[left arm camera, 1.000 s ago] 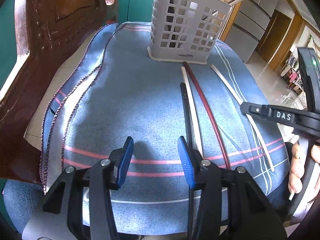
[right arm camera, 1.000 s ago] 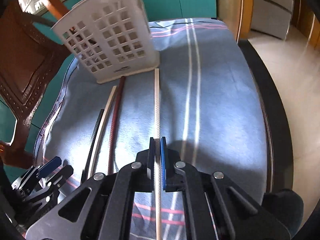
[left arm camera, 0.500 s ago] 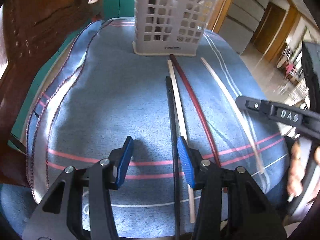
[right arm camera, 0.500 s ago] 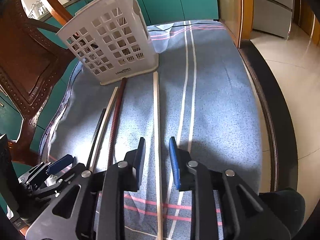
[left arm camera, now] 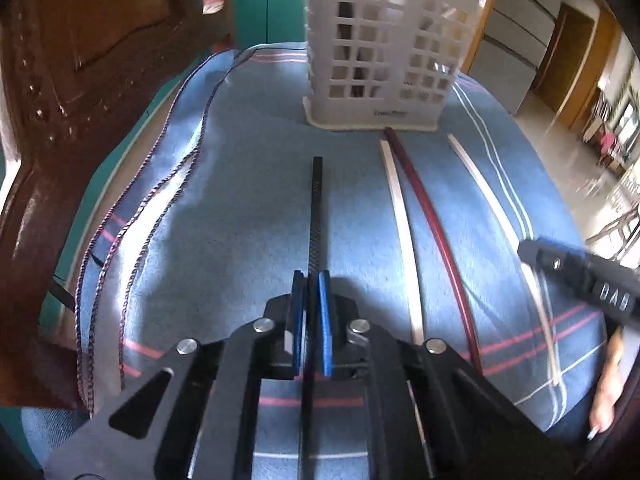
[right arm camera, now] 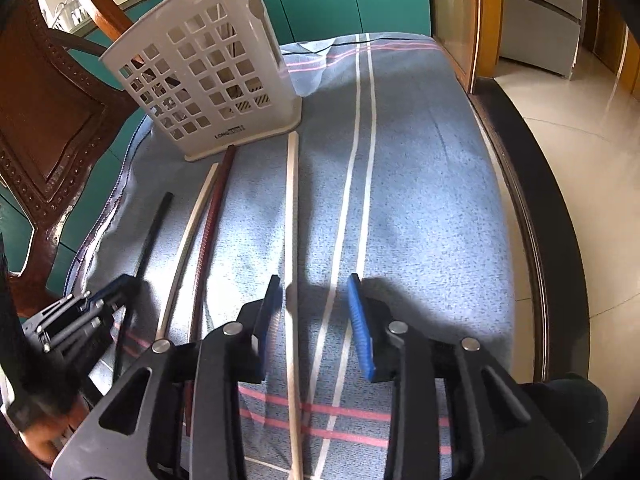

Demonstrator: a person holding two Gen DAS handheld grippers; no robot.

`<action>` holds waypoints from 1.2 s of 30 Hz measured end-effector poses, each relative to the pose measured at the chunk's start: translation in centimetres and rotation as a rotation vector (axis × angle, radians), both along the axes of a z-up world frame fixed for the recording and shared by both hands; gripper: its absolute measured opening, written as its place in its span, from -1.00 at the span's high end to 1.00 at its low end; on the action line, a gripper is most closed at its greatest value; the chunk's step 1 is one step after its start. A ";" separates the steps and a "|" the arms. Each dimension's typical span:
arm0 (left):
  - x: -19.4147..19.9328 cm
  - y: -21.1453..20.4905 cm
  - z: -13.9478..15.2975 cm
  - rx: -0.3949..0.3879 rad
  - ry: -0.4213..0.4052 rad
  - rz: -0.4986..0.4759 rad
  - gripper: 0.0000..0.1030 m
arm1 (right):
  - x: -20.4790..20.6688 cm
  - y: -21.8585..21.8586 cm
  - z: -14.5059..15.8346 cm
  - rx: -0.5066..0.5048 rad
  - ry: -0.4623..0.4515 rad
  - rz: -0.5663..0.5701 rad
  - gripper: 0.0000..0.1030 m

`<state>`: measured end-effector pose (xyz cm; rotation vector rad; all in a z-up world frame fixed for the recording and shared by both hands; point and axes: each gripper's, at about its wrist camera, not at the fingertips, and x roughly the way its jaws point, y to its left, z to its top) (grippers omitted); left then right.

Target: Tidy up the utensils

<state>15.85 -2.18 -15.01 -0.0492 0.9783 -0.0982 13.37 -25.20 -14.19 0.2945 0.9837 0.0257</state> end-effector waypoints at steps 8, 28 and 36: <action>4.6 0.5 0.1 -0.005 0.027 0.025 0.65 | 2.5 1.2 0.1 -0.126 0.001 0.016 0.29; 8.1 -1.4 0.5 0.077 0.014 0.010 0.41 | 8.7 2.9 -0.1 -0.270 -0.003 0.052 0.17; 8.6 -1.5 0.4 0.082 0.024 0.007 0.40 | 8.9 3.5 -0.2 -0.262 -0.003 0.087 0.51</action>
